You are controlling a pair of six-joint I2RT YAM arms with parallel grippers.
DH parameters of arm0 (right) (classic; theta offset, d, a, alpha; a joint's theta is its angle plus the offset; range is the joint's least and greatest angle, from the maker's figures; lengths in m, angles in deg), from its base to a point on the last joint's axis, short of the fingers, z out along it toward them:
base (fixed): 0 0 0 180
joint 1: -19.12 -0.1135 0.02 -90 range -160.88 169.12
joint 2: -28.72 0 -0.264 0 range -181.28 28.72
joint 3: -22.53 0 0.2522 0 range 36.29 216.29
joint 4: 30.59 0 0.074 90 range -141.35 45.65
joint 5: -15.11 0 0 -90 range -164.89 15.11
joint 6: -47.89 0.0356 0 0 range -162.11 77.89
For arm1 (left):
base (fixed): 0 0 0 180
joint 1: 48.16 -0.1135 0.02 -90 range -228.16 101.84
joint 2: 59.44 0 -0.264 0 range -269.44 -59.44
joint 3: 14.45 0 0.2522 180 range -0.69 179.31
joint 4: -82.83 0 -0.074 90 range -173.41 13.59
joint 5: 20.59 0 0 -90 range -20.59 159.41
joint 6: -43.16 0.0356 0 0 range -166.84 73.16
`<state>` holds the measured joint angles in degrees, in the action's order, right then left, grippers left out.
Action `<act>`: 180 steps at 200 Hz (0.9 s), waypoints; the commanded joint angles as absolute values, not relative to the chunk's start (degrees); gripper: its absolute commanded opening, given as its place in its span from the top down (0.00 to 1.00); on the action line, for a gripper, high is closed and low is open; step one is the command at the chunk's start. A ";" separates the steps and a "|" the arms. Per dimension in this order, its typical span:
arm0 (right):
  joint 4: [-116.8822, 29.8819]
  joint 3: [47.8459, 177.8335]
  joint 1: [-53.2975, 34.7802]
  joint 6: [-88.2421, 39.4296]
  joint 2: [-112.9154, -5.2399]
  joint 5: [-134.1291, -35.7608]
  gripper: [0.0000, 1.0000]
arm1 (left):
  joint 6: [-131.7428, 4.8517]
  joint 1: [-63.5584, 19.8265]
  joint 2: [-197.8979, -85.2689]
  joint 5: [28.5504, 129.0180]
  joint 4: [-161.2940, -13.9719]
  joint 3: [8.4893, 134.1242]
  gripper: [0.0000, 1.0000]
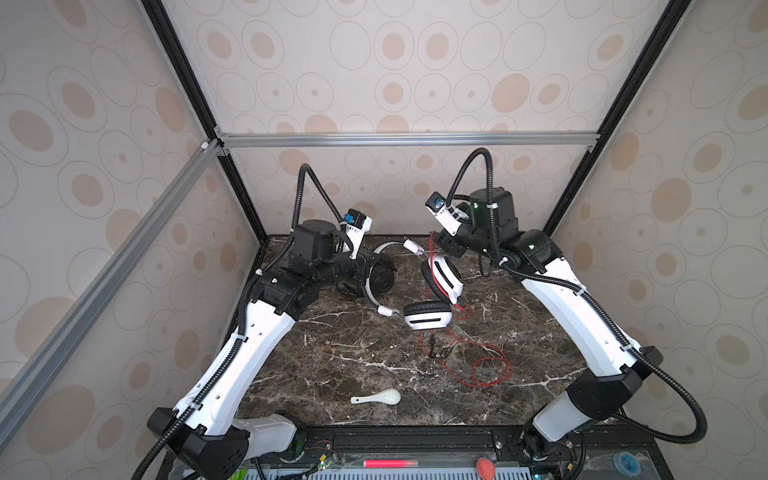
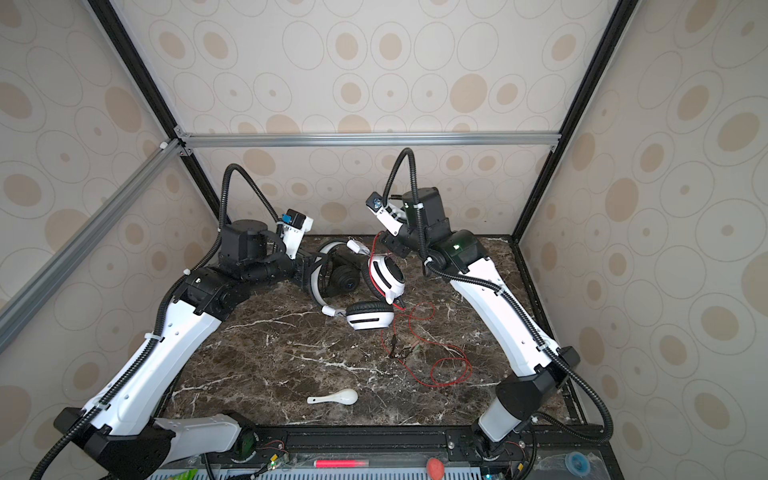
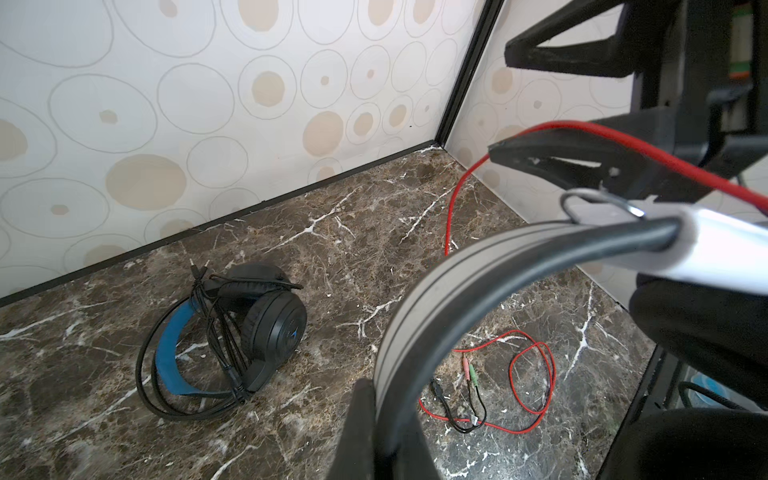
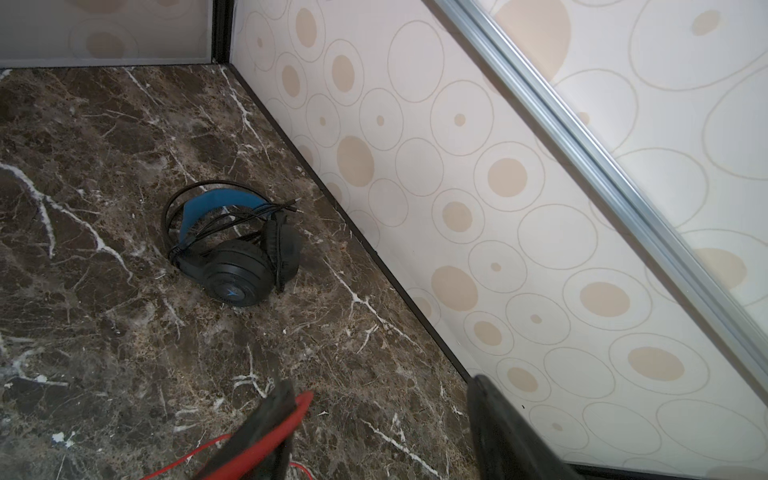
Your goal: Wrap the headphones
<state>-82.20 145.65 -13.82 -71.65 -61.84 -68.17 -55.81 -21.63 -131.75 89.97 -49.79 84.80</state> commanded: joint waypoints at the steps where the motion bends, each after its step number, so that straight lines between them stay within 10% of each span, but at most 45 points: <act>1: -79.59 143.54 -11.77 -67.45 -59.08 -73.39 0.29 | -59.48 -21.48 -130.17 94.31 -55.87 88.90 1.00; 180: -57.30 120.61 -4.73 -51.52 -52.32 -94.17 0.21 | -68.83 -21.49 -133.84 96.70 -65.13 97.53 1.00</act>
